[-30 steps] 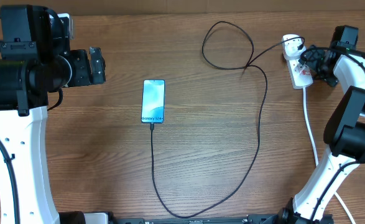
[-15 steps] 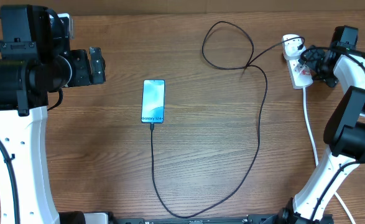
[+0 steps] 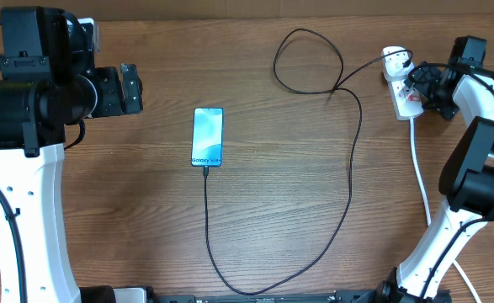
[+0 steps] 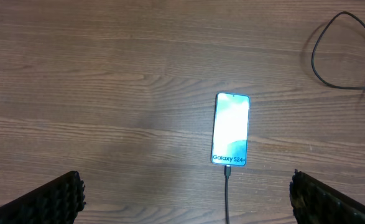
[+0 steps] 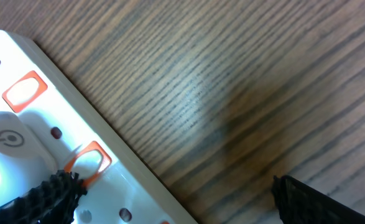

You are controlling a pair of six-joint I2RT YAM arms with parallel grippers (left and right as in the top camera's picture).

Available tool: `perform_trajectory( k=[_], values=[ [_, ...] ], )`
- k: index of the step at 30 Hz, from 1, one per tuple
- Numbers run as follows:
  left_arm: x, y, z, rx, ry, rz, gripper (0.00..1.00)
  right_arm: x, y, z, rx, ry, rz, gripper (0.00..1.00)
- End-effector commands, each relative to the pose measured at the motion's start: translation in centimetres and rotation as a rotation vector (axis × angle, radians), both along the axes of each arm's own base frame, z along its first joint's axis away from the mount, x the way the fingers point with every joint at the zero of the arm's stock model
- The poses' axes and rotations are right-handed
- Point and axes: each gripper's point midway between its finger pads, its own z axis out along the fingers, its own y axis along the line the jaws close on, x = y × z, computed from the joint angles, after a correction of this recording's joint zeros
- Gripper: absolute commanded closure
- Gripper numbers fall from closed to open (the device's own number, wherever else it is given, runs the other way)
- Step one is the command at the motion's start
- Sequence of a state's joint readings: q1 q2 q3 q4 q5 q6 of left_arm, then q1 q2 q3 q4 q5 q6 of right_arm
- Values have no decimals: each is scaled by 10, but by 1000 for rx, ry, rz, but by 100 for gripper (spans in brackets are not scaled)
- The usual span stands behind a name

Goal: Plug charger to phone and switch on socket

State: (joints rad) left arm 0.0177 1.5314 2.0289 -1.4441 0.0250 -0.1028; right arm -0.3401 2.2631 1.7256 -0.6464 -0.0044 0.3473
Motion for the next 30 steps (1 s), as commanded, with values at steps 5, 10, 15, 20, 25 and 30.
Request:
perform_trajectory(
  k=[5,10,15,20,25,30],
  values=[
    [0,2,1,2,-4,16,0,1,-23,12,-10,-22,-40,0],
    [0,2,1,2,-4,16,0,-1,-33,15,-6,-36,-74,0],
    [0,2,1,2,-4,15,0,9,-27,19,25,-80,-49,0],
    [0,2,1,2,-4,16,1,16,-15,18,49,-100,-17,0],
    [0,2,1,2,-4,16,1,16,-12,8,56,-83,-12,0],
    [0,2,1,2,-4,16,0,15,-9,0,72,-71,-6,0]
  ],
)
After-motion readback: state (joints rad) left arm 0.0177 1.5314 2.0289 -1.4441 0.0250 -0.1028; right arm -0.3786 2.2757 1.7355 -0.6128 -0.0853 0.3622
